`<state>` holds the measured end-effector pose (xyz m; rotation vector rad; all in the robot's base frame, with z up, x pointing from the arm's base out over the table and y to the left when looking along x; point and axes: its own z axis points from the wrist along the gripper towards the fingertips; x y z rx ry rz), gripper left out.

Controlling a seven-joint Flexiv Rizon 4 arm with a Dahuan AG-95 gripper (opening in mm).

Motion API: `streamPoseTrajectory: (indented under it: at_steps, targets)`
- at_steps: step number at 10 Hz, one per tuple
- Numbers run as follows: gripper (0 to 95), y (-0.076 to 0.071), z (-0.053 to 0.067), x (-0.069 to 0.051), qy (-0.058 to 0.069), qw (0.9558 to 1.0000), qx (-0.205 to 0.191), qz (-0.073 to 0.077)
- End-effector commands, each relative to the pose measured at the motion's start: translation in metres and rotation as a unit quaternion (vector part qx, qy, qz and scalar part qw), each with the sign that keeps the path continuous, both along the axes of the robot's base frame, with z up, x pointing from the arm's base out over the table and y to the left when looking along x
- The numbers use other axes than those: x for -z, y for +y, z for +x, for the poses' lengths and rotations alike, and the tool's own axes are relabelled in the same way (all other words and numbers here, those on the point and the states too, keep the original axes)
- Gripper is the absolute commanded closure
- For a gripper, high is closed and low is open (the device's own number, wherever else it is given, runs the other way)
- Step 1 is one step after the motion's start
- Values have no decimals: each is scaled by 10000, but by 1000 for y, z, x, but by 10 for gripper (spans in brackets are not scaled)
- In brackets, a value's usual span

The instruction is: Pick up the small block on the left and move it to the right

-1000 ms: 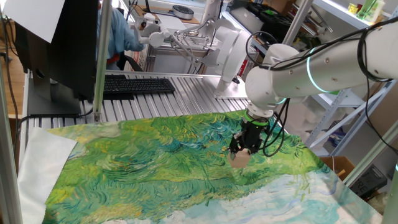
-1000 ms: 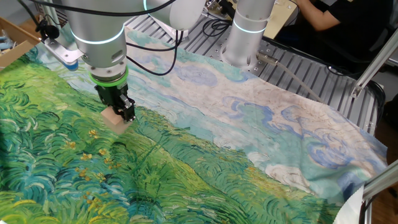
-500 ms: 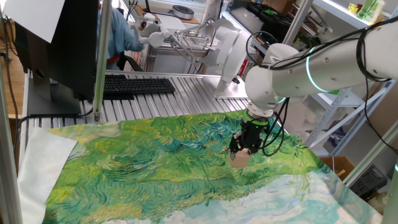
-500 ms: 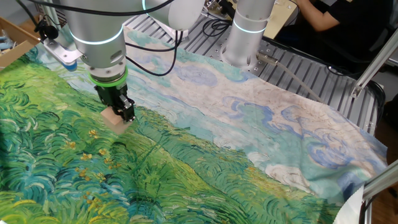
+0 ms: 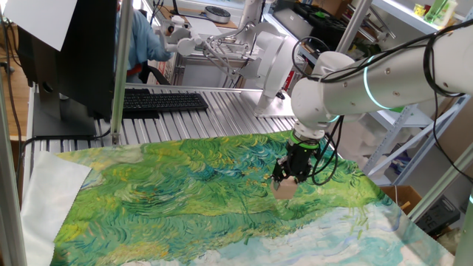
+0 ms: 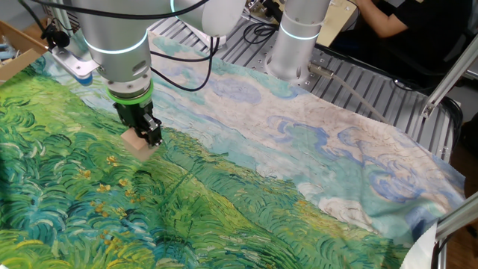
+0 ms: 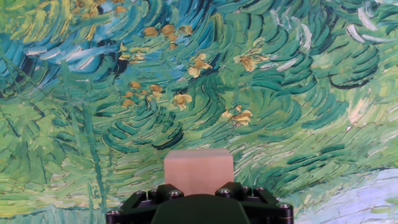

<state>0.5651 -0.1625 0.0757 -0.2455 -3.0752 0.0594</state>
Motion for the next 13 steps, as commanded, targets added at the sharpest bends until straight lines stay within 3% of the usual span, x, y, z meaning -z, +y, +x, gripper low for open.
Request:
streamPoseTrajectory:
  at_steps: [1,8,13]
  targets:
    - [950,0,0,0,-9,10000,-84,13]
    - [950,0,0,0,7,9986,-524,113]
    - [950,0,0,0,-6,9988,-483,120]
